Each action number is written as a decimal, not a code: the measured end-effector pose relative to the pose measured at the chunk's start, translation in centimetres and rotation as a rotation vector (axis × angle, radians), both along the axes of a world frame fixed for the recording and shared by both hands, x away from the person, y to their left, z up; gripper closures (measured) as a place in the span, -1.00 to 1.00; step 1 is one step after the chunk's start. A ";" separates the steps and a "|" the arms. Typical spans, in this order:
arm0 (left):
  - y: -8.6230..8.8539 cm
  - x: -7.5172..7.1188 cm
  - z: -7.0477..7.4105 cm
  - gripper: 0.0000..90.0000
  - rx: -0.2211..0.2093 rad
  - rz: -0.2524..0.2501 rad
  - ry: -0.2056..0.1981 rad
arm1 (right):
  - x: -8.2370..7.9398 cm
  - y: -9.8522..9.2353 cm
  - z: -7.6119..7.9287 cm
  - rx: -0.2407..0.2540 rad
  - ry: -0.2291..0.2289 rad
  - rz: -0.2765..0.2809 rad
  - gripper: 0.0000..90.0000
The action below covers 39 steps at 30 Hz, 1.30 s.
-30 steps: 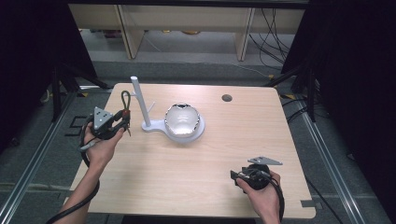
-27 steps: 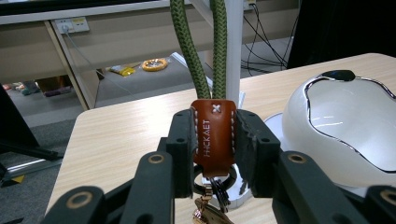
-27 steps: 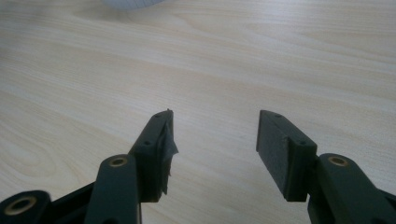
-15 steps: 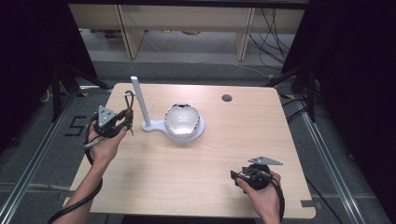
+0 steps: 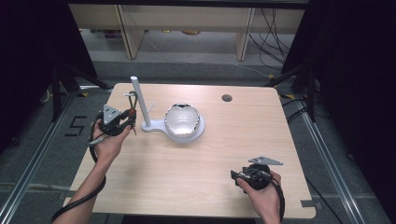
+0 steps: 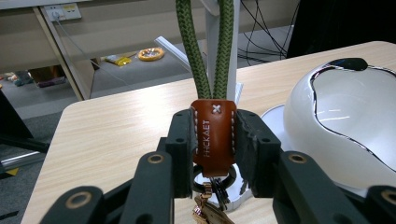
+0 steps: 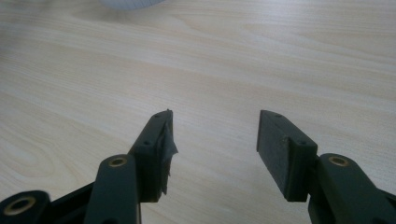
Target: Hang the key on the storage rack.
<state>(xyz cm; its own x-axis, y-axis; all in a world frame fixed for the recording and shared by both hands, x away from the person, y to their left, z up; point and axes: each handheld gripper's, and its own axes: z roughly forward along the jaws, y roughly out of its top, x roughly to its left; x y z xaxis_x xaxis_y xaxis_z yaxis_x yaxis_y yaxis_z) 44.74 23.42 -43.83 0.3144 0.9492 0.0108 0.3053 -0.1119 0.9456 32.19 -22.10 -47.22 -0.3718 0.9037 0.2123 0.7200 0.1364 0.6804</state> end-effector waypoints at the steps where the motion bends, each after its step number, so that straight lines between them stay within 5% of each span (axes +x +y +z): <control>1: 0.0 0.0 0.0 0.50 0.000 0.000 0.000 | 0.0 0.0 0.0 0.000 0.000 0.000 0.05; 39: -0.6 1.1 -0.6 0.31 0.019 -0.014 0.061 | 0.0 0.1 -0.2 -0.007 0.003 0.006 0.04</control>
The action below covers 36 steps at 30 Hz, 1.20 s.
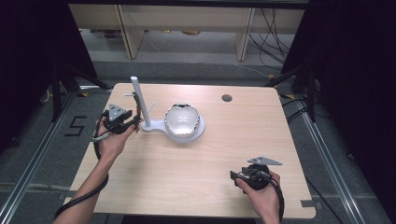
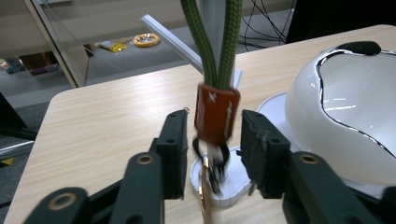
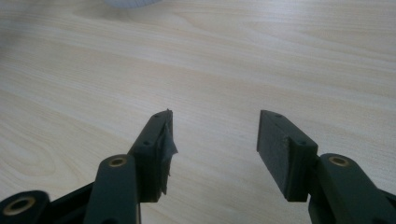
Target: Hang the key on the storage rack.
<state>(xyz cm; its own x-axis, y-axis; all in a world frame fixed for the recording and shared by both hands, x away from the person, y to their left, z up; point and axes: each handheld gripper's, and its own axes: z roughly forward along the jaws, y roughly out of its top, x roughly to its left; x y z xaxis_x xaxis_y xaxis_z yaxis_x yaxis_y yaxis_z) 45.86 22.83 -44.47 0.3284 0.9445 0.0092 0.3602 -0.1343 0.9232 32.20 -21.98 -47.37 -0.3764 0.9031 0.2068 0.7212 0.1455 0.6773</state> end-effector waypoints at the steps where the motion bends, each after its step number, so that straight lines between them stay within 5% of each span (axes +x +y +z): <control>1: 0.0 -0.1 -0.2 0.29 0.009 -0.001 -0.005 | 0.0 0.0 0.0 0.007 0.000 -0.004 0.04; 11: 1.0 -2.3 -0.8 -0.05 0.019 -0.020 -0.044 | 0.0 -0.2 0.0 0.012 -0.009 -0.015 0.04; 19: 3.2 -6.6 -2.3 -0.16 -0.028 -0.010 -0.065 | 0.2 -0.5 -0.3 0.011 -0.010 -0.030 0.04; 29: 4.6 -11.2 -5.9 -0.16 -0.045 -0.001 -0.054 | 0.2 -0.5 -0.4 0.020 -0.014 -0.023 0.04; 36: 4.9 -12.7 -7.5 -0.20 -0.048 0.018 -0.055 | -0.1 0.0 -0.1 0.028 0.021 -0.055 0.04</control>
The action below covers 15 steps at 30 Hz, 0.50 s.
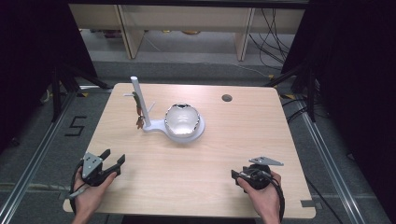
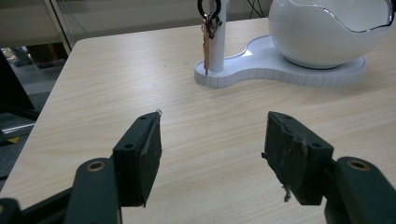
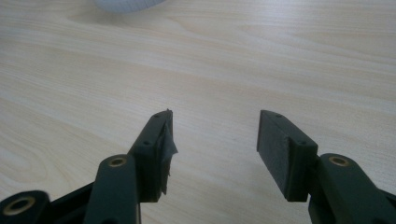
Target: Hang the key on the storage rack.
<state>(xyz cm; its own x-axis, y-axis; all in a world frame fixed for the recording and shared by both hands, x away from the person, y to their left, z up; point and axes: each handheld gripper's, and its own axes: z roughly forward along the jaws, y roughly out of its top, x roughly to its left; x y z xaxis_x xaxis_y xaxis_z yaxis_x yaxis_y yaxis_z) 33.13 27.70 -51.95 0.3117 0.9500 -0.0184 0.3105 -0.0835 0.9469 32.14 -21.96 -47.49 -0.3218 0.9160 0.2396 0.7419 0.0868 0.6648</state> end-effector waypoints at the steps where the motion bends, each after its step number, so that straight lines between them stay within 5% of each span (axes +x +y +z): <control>1: 0.0 -0.1 -0.2 -0.20 -0.007 -0.004 -0.001 | 0.2 -0.3 -0.2 -0.021 -0.041 0.034 0.04; 7: 0.0 -0.3 -0.5 -0.21 -0.024 -0.009 -0.014 | 0.0 0.0 -0.2 0.010 -0.005 0.017 0.04; 15: 0.1 -0.3 -0.5 -0.21 -0.031 0.009 -0.009 | 0.2 -0.8 0.0 -0.007 -0.043 0.018 0.04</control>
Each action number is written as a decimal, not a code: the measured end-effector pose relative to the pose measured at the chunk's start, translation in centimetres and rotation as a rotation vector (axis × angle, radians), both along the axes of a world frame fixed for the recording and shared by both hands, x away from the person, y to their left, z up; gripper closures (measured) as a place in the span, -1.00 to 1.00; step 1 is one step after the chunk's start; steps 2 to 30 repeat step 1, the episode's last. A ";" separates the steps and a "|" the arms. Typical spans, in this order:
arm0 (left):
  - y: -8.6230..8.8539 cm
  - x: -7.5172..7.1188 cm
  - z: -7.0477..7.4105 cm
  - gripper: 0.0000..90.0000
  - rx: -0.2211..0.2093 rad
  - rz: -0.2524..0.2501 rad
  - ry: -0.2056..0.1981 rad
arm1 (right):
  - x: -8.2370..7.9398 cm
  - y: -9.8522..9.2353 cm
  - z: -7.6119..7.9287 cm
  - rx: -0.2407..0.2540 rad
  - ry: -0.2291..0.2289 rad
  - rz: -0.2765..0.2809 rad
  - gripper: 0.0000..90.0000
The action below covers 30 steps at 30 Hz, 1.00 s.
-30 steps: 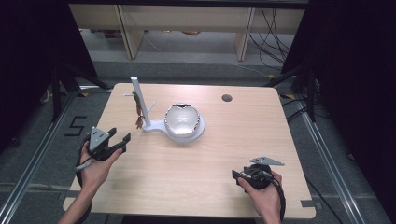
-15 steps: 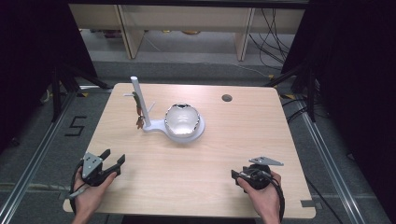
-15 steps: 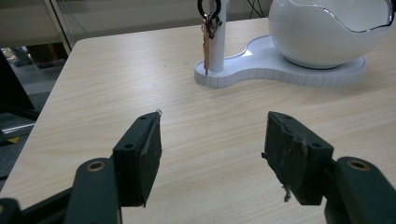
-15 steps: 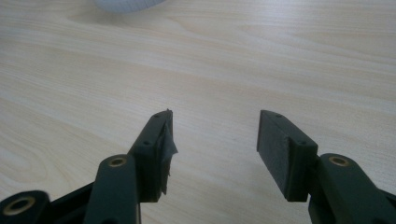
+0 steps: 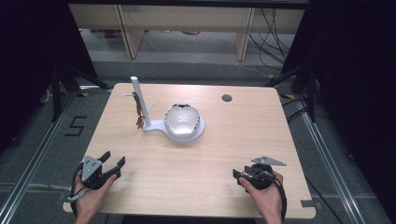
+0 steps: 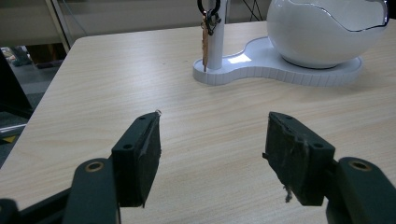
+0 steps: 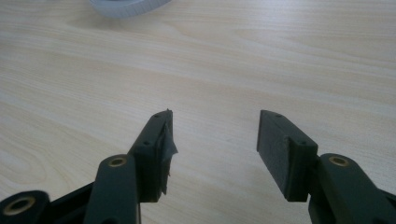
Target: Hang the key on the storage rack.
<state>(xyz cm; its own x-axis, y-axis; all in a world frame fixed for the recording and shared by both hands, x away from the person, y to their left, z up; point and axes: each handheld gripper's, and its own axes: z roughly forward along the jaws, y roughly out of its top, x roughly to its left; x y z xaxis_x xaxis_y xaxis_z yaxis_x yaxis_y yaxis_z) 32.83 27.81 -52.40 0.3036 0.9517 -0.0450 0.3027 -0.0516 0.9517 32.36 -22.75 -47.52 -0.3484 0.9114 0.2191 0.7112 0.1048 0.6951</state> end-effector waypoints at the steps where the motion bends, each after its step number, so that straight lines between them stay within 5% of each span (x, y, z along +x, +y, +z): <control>1: 0.0 0.0 0.0 -0.21 0.000 0.000 0.000 | 0.0 -0.1 0.0 0.008 0.001 0.006 0.04; 30: 0.0 0.0 0.0 -0.21 0.000 0.000 0.000 | 0.0 -0.1 0.0 0.008 0.001 0.006 0.04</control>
